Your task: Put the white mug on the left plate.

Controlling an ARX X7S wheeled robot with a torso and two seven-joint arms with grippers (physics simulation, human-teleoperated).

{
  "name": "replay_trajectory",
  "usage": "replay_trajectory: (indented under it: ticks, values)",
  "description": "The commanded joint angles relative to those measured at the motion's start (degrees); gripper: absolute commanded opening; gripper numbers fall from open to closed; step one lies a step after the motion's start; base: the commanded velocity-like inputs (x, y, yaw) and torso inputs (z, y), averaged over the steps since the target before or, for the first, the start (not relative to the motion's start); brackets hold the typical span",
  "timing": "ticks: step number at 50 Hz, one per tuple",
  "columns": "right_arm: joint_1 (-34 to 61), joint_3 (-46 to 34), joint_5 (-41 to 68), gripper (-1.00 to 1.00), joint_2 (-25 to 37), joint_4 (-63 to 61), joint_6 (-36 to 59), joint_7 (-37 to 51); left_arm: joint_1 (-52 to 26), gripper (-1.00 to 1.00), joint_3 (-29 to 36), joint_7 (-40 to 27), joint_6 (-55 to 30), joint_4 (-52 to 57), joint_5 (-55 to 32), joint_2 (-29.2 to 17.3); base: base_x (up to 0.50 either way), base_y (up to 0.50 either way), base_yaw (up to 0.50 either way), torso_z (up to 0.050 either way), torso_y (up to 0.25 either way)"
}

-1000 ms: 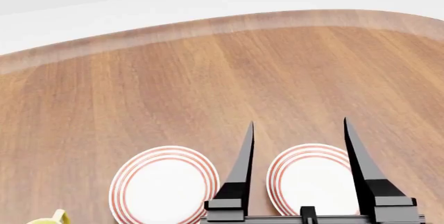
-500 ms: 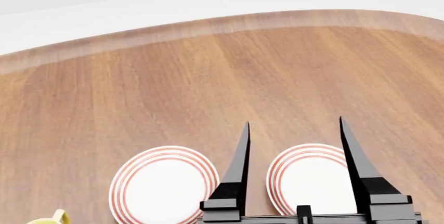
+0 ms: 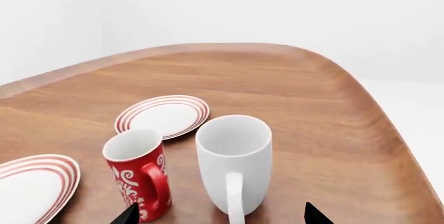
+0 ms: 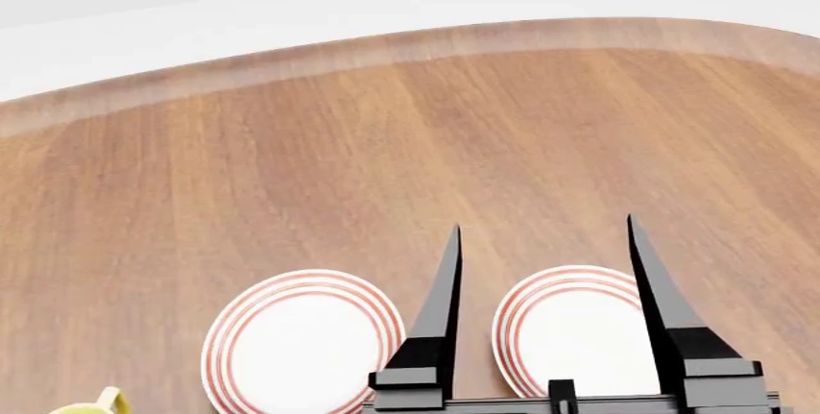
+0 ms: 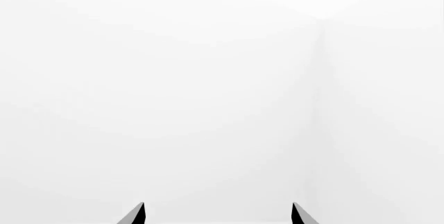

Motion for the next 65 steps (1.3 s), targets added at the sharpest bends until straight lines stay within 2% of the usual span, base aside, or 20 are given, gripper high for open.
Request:
replay_trajectory:
  ticks: [1,33,34,54,65]
  values:
    - [-0.06,0.16,0.3,1.0,0.31,-0.04,-0.36,0.24,-1.37,1.0,0.92,-1.15,-5.08,-1.26,1.64,2.07,0.0,0.0,0.0,0.0,0.0]
    - [0.91,-1.07,0.8,1.0,0.68,-0.39,0.48,0.5,-7.39,1.0,3.71,0.54,-8.58,-7.34,2.02,5.8,0.0,0.0,0.0,0.0,0.0]
    - [1.05,-1.11,0.8,1.0,0.71,-0.67,0.84,0.51,-7.69,1.0,3.65,0.63,-12.04,-4.3,2.18,5.73,0.0,0.0,0.0,0.0,0.0]
    - [1.16,-1.11,1.39,1.0,1.15,-0.49,0.46,0.64,-12.87,1.0,4.19,-0.51,-18.1,-9.84,3.15,10.19,0.0,0.0,0.0,0.0,0.0]
    - [1.15,-1.18,1.65,1.0,1.29,-0.59,0.55,0.86,-14.6,1.0,5.62,-0.78,-18.66,-13.29,3.83,12.15,0.0,0.0,0.0,0.0,0.0]
